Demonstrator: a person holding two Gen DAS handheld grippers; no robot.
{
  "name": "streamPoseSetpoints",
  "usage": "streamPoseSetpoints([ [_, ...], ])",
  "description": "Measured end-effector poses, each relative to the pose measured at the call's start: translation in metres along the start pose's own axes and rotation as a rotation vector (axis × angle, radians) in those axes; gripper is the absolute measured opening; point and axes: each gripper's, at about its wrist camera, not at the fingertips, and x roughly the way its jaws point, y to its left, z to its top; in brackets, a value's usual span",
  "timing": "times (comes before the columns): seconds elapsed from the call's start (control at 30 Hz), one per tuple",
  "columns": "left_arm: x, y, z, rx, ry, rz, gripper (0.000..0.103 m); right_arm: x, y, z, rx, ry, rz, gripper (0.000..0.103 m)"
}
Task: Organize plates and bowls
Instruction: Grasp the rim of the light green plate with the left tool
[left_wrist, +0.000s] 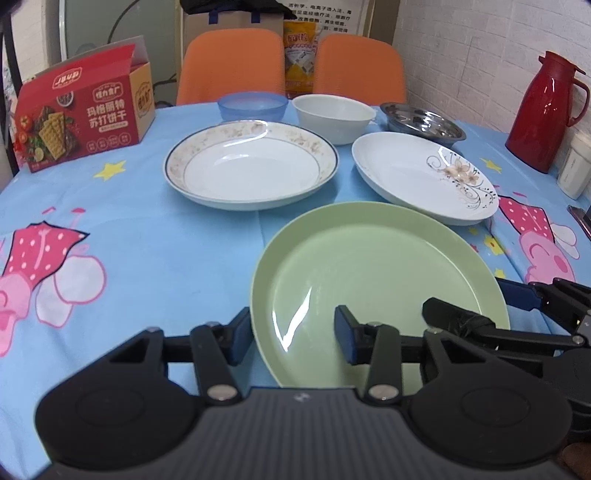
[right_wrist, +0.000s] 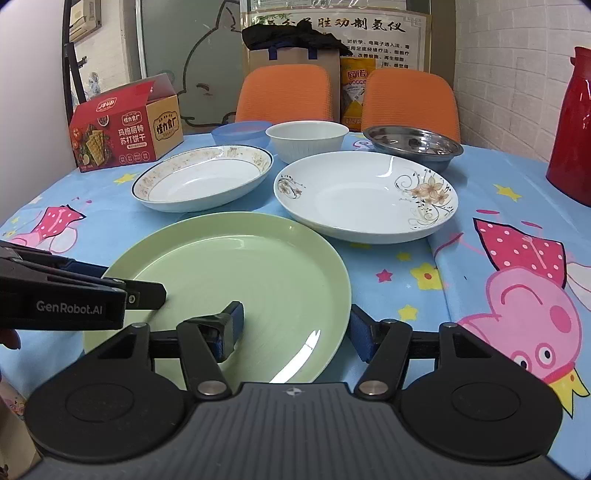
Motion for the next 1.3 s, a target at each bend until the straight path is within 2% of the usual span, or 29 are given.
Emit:
streamPoseSetpoints([
  [0.13, -0.018, 0.021, -0.002, -0.044, -0.014, 0.033, 0.042, -0.009, 0.017, 0.003, -0.030, -0.037, 0.012, 0.100],
  [0.27, -0.033, 0.054, -0.009, -0.089, -0.013, 0.107, 0.042, -0.007, 0.040, 0.012, -0.038, -0.055, 0.098, 0.100],
  [0.43, -0.035, 0.085, -0.017, -0.127, 0.012, 0.171, 0.042, 0.012, 0.077, 0.015, -0.072, -0.024, 0.186, 0.100],
  [0.53, -0.031, 0.089, -0.017, -0.126, 0.016, 0.173, 0.042, 0.019, 0.088, 0.014, -0.085, -0.003, 0.199, 0.101],
  [0.8, -0.019, 0.095, -0.012, -0.128, -0.007, 0.149, 0.043, 0.033, 0.093, 0.019, -0.098, 0.006, 0.164, 0.103],
  [0.83, -0.019, 0.096, -0.013, -0.132, -0.010, 0.140, 0.044, 0.033, 0.093, 0.018, -0.100, 0.005, 0.165, 0.103],
  [0.87, -0.020, 0.097, -0.014, -0.139, -0.010, 0.133, 0.055, 0.033, 0.094, 0.017, -0.107, 0.005, 0.170, 0.103],
  [0.9, -0.022, 0.100, -0.014, -0.149, -0.015, 0.125, 0.061, 0.032, 0.093, 0.017, -0.109, 0.006, 0.180, 0.103],
  [0.93, -0.025, 0.102, -0.014, -0.161, -0.033, 0.119, 0.071, 0.032, 0.091, 0.017, -0.095, 0.009, 0.199, 0.103],
  [1.03, -0.040, 0.107, -0.010, -0.168, -0.096, 0.115, 0.072, 0.022, 0.075, 0.022, -0.015, -0.009, 0.249, 0.103],
  [1.17, -0.044, 0.115, 0.006, -0.174, -0.125, 0.120, 0.074, 0.007, 0.056, 0.038, 0.004, -0.085, 0.194, 0.103],
  [1.3, -0.035, 0.121, 0.029, -0.177, -0.137, 0.107, 0.075, 0.017, 0.042, 0.061, -0.013, -0.105, 0.167, 0.103],
])
